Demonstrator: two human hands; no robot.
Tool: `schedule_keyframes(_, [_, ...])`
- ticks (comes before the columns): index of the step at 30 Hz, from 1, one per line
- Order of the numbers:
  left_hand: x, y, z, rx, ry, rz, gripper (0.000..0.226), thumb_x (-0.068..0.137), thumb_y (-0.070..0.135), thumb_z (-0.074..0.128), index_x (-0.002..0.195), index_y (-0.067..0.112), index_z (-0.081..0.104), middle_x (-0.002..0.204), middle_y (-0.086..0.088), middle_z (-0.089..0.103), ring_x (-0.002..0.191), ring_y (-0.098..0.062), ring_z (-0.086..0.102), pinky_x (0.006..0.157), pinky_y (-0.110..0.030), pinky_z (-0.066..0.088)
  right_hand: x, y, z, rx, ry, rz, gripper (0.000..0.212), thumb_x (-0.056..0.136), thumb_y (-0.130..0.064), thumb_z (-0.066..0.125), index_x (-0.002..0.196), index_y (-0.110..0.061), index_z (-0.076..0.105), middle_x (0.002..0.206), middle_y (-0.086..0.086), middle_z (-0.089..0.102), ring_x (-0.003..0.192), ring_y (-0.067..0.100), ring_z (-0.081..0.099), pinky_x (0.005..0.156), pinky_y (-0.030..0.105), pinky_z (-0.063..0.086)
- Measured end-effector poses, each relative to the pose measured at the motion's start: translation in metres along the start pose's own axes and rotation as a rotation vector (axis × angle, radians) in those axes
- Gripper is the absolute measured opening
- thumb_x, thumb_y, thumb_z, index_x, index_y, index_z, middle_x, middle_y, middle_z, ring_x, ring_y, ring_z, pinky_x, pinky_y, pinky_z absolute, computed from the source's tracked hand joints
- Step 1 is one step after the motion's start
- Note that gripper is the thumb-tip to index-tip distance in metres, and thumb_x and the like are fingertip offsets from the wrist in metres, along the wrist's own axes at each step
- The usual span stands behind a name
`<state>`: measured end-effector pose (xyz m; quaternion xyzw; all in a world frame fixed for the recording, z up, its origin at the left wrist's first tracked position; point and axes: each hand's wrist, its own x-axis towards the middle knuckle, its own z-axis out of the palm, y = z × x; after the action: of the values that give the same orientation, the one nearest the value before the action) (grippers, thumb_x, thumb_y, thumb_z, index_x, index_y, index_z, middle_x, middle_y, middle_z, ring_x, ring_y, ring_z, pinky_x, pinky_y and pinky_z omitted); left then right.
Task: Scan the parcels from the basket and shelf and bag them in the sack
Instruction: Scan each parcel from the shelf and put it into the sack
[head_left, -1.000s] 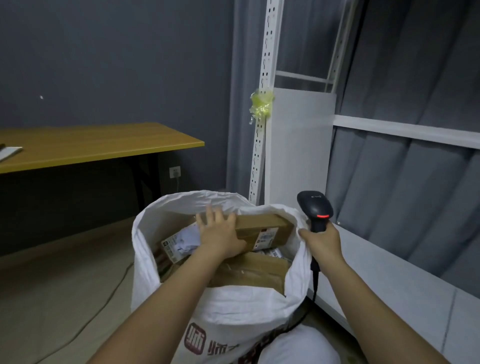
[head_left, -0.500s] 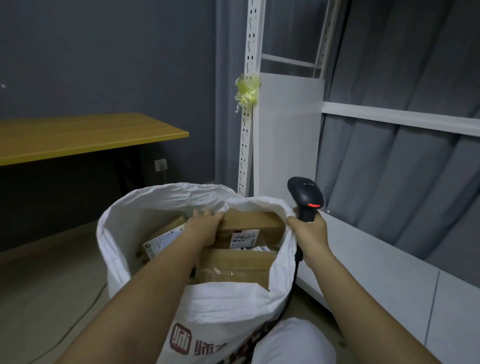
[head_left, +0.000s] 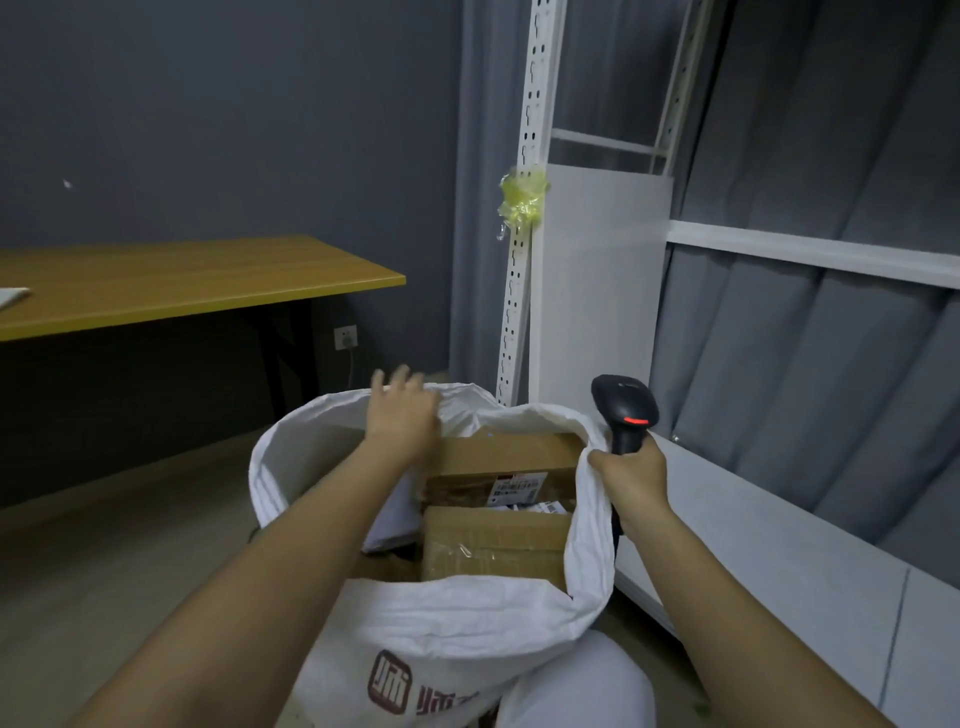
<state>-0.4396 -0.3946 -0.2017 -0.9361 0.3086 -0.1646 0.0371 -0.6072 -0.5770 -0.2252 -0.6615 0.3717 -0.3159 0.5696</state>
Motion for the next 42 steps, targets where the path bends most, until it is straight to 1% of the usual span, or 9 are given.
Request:
schedule_keyframes(2, [0.002,-0.023,-0.007,0.025,0.038,-0.149,0.049,0.097,0.032,0.048,0.142,0.017,0.038,0.155,-0.009,0.027,0.146,-0.031,0.014,0.116,-0.051,0.011,-0.001,-0.003,0.008,-0.039,-0.031,-0.06,0.034,0.086,-0.005,0.067,0.113,-0.016,0.05,0.099,0.005,0.055,0.091,0.024,0.055,0.08,0.035,0.043])
schedule_keyframes(4, [0.001,-0.044,-0.013,-0.011,-0.062,-0.269,0.052,0.097,0.038,0.05,0.14,0.012,0.04,0.147,-0.012,0.038,0.139,-0.035,0.029,0.11,-0.049,0.026,-0.002,-0.004,0.018,-0.109,-0.045,-0.11,0.03,0.086,-0.007,0.067,0.112,-0.013,0.052,0.097,0.006,0.056,0.09,0.024,0.055,0.078,0.032,0.042])
schedule_keyframes(8, [-0.006,-0.072,-0.011,-0.185,-0.203,-0.307,0.025,0.098,0.026,0.049,0.114,0.012,0.061,0.104,-0.009,0.06,0.094,-0.028,0.057,0.075,-0.035,0.041,0.0,0.0,0.033,-0.243,0.003,-0.124,0.026,0.088,-0.017,0.069,0.107,-0.016,0.052,0.095,0.004,0.057,0.086,0.024,0.054,0.077,0.032,0.041])
schedule_keyframes(14, [0.021,-0.086,0.019,-0.949,0.105,-0.361,0.026,0.102,0.022,0.039,0.094,0.004,0.055,0.095,-0.015,0.057,0.091,-0.031,0.054,0.073,-0.032,0.037,0.022,-0.038,0.057,-0.355,0.003,-0.264,0.019,0.083,0.0,0.054,0.096,-0.014,0.057,0.084,0.006,0.061,0.081,0.03,0.059,0.069,0.032,0.045])
schedule_keyframes(22, [0.11,-0.106,-0.021,-1.446,0.434,-0.559,0.021,0.104,0.02,0.036,0.09,0.01,0.046,0.079,-0.004,0.046,0.087,-0.033,0.053,0.076,-0.031,0.034,0.062,-0.159,0.087,-0.116,0.057,-0.472,0.026,0.081,-0.004,0.062,0.102,-0.019,0.061,0.087,0.001,0.062,0.083,0.023,0.059,0.073,0.031,0.048])
schedule_keyframes(25, [0.127,-0.119,-0.026,-1.402,0.446,-0.511,0.021,0.104,0.029,0.036,0.103,0.01,0.047,0.088,-0.007,0.051,0.083,-0.023,0.05,0.074,-0.032,0.035,0.074,-0.165,0.085,0.017,0.054,-0.475,0.025,0.082,-0.006,0.066,0.101,-0.02,0.059,0.086,-0.004,0.062,0.079,0.014,0.058,0.07,0.025,0.043])
schedule_keyframes(29, [0.132,-0.117,-0.01,-1.2,0.227,-0.446,0.029,0.104,0.027,0.035,0.106,0.003,0.05,0.096,-0.01,0.051,0.09,-0.026,0.048,0.077,-0.034,0.036,0.088,-0.123,0.083,-0.269,0.035,-0.368,0.018,0.083,-0.005,0.06,0.096,-0.017,0.058,0.081,0.003,0.06,0.078,0.027,0.059,0.066,0.03,0.043])
schedule_keyframes(36, [0.117,-0.125,-0.019,-1.303,0.243,-0.447,0.016,0.091,0.016,0.063,0.104,0.007,0.06,0.084,0.0,0.058,0.086,-0.019,0.056,0.067,-0.024,0.042,0.084,-0.085,0.071,-0.128,-0.039,-0.178,0.03,0.078,-0.015,0.078,0.104,-0.014,0.063,0.096,0.009,0.066,0.091,0.029,0.062,0.087,0.043,0.053])
schedule_keyframes(42, [0.081,-0.113,-0.043,-1.264,0.098,-0.309,0.052,0.091,0.015,0.065,0.138,0.01,0.043,0.142,-0.011,0.045,0.129,-0.026,0.045,0.107,-0.038,0.039,0.057,-0.092,0.06,0.058,-0.064,-0.113,0.023,0.079,-0.022,0.078,0.096,-0.017,0.063,0.095,0.01,0.064,0.088,0.03,0.061,0.086,0.043,0.053])
